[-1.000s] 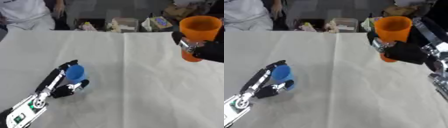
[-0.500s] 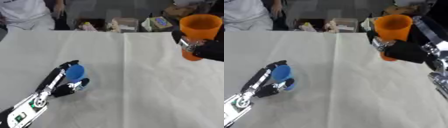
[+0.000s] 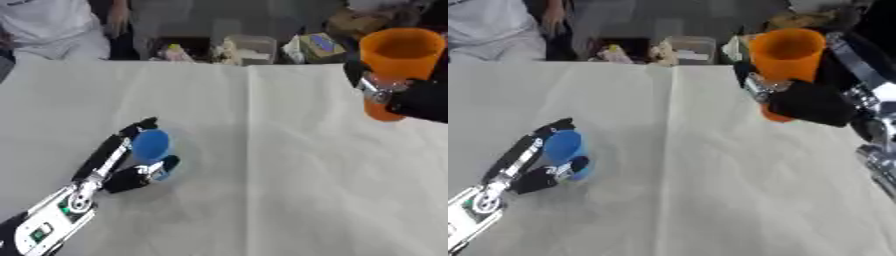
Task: Pour the contents of one cup into another cup.
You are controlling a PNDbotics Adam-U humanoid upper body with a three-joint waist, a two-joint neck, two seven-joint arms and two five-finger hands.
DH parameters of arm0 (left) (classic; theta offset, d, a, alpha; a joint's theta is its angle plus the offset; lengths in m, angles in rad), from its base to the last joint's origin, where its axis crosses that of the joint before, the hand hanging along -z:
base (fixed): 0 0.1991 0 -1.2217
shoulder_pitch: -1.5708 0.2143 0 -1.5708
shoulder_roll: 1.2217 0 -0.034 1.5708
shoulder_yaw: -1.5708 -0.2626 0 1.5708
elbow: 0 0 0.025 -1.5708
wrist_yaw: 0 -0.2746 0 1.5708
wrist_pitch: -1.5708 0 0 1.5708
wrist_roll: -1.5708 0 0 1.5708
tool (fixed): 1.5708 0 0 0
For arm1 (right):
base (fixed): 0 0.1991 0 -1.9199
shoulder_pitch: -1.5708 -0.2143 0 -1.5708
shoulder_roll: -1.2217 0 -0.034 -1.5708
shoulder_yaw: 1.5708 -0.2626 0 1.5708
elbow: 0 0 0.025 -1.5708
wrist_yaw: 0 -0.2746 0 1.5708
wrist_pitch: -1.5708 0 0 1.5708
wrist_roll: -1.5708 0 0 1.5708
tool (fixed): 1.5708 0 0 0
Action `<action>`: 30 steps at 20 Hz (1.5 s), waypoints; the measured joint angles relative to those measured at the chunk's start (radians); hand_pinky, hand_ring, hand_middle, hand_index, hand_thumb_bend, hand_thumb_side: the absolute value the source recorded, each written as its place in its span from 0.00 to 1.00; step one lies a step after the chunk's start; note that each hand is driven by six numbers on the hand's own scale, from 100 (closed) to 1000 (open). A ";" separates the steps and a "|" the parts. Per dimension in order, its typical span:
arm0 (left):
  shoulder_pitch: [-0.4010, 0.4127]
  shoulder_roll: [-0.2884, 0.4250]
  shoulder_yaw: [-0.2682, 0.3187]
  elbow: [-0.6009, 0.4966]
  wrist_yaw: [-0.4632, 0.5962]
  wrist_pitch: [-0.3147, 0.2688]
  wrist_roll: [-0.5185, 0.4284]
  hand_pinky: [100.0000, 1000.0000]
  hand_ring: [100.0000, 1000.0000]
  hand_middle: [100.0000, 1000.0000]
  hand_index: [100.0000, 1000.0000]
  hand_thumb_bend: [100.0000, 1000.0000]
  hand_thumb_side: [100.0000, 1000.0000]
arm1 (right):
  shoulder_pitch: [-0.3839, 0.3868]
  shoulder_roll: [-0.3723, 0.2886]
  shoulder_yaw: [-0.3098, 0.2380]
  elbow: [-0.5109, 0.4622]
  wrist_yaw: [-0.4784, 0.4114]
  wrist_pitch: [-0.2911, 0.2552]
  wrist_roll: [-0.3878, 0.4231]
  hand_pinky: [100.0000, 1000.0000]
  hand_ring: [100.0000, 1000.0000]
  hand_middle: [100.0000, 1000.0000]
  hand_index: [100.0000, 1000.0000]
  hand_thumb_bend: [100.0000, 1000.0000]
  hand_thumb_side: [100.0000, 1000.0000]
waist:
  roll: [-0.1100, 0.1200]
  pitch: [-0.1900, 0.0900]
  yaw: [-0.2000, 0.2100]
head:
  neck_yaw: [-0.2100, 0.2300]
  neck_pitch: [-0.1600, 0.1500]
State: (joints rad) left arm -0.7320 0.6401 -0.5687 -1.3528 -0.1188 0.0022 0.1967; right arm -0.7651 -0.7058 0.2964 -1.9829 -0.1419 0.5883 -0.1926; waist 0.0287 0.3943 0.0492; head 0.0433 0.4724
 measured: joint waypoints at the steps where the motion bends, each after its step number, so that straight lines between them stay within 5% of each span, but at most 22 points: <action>1: 0.000 0.000 0.000 0.000 0.000 -0.003 -0.003 0.67 0.83 0.89 1.00 0.62 0.80 | 0.000 0.000 0.000 0.000 0.000 0.001 -0.001 0.44 0.43 0.44 0.55 0.00 0.25 | 0.000 0.000 0.000 | 0.000 0.000; 18: -0.007 -0.008 0.012 0.019 0.003 -0.023 -0.024 0.70 0.84 0.88 1.00 0.66 0.84 | 0.000 0.000 0.006 0.000 0.000 0.002 -0.001 0.44 0.43 0.44 0.55 0.00 0.24 | -0.001 0.001 0.000 | 0.002 -0.008; 30: 0.007 -0.008 0.023 0.008 0.009 -0.042 -0.024 0.83 0.90 0.93 1.00 0.71 0.87 | 0.000 0.000 0.006 0.000 0.000 0.002 -0.001 0.44 0.43 0.44 0.55 0.00 0.23 | -0.002 0.001 0.001 | 0.002 -0.008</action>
State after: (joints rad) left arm -0.7245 0.6320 -0.5453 -1.3447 -0.1098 -0.0399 0.1727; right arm -0.7656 -0.7055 0.3021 -1.9829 -0.1423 0.5906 -0.1939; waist 0.0272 0.3955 0.0506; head 0.0450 0.4640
